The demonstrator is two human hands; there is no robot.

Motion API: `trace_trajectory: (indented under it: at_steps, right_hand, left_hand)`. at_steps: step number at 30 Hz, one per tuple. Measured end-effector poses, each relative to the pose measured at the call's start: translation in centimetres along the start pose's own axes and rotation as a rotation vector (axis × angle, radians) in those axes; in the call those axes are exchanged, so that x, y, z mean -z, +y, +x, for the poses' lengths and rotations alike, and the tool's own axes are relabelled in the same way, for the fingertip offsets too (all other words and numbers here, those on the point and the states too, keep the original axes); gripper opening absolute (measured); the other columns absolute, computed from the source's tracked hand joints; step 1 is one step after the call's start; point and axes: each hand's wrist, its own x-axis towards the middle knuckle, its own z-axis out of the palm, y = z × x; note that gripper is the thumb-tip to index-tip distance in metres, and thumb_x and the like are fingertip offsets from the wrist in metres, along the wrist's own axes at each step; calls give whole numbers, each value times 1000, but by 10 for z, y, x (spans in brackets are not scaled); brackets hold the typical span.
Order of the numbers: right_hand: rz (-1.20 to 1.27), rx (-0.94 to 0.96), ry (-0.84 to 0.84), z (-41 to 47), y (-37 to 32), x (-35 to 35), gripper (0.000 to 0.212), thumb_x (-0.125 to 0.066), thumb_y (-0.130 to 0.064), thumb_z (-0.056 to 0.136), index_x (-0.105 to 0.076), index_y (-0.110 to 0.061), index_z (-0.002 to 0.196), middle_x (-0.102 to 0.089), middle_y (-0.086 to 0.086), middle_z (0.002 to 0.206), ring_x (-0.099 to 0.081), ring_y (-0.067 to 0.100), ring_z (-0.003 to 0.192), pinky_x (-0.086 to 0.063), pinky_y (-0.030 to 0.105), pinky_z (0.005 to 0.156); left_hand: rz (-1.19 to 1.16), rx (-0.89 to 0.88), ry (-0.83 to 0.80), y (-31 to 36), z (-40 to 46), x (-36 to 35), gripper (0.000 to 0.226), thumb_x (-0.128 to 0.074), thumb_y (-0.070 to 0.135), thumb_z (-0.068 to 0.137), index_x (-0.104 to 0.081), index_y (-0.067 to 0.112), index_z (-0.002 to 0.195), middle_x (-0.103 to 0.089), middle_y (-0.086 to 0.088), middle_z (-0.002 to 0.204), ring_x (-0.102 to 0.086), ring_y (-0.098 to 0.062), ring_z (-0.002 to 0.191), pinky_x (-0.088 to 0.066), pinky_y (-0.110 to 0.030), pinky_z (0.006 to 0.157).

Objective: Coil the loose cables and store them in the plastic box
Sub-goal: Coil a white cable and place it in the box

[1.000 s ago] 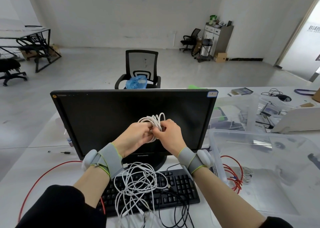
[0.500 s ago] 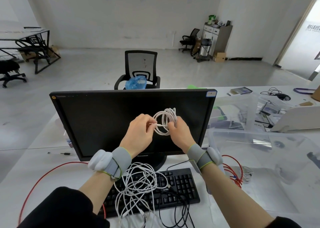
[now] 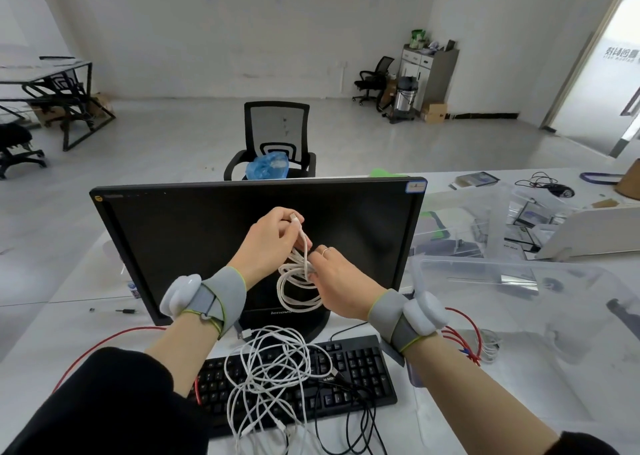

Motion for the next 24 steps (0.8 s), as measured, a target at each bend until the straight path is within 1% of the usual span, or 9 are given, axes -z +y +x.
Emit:
trace_trajectory:
  at_steps: [2,6,8,10,12,15,17,20,24]
  right_hand:
    - [17,10,28,0,-2,-1,15,-39,-7,97,-49,-5,108,-47,9,107,-42,22,98,-37,26,78]
    - [113,11,75,1,-10,2,7,-38,-8,98,-41,-14,95,-40,0,88,-33,13,87,-35,25,68]
    - [133,10,73,0,-11,2,9,-38,-7,98,-39,-15,93,-39,0,86,-34,13,87,-38,28,69]
    - [180,-11,81,0,-7,1,9,-37,-7,98,-45,-8,96,-40,-1,84,-37,15,88,-39,28,71]
    - [262,-64,112,0,-3,1,14,-37,-9,98,-50,-5,101,-39,-3,80,-38,15,85,-33,21,66]
    - [368,-135,132,1,0,6,18,-38,-14,99,-52,-5,105,-43,-1,83,-40,15,80,-29,19,61]
    - [393,-153,112,2,0,8,18,-38,-15,99,-53,-5,106,-47,2,85,-43,17,79,-34,24,66]
    - [426,-162,100,5,-1,8,15,-39,-13,99,-52,-6,100,-53,5,86,-47,19,75,-43,33,70]
    - [509,-182,97,5,-1,8,11,-40,-14,99,-48,-13,92,-51,-3,77,-45,12,65,-42,23,62]
  left_hand:
    - [5,67,14,-2,1,1,14,-43,16,99,-52,19,110,-68,6,78,-64,3,72,-46,-8,65]
    - [22,188,19,-11,1,-1,18,-49,15,94,-53,18,112,-68,-8,87,-64,-17,79,-49,-25,73]
    - [93,160,-12,-14,0,0,15,-50,18,94,-63,19,102,-68,-3,88,-63,-14,82,-48,-27,77]
    - [179,131,-70,-13,-3,2,22,-49,32,96,-68,21,100,-67,2,95,-61,-13,91,-46,-26,81]
    - [223,94,-169,-13,-5,6,28,-48,42,94,-64,24,108,-63,6,105,-57,-11,99,-43,-22,83]
    - [271,12,-312,-14,-5,11,27,-63,38,86,-55,32,112,-53,8,113,-51,-8,106,-40,-24,91]
    - [244,-17,-293,-18,-3,14,22,-67,31,84,-59,32,105,-54,6,112,-54,-8,105,-43,-25,93]
    - [114,11,-254,-20,-3,14,9,-68,23,85,-67,27,93,-63,1,103,-61,-9,93,-48,-16,82]
    - [-65,87,-237,-25,-5,9,12,-66,16,86,-72,15,96,-71,-6,93,-66,-12,87,-48,-16,78]
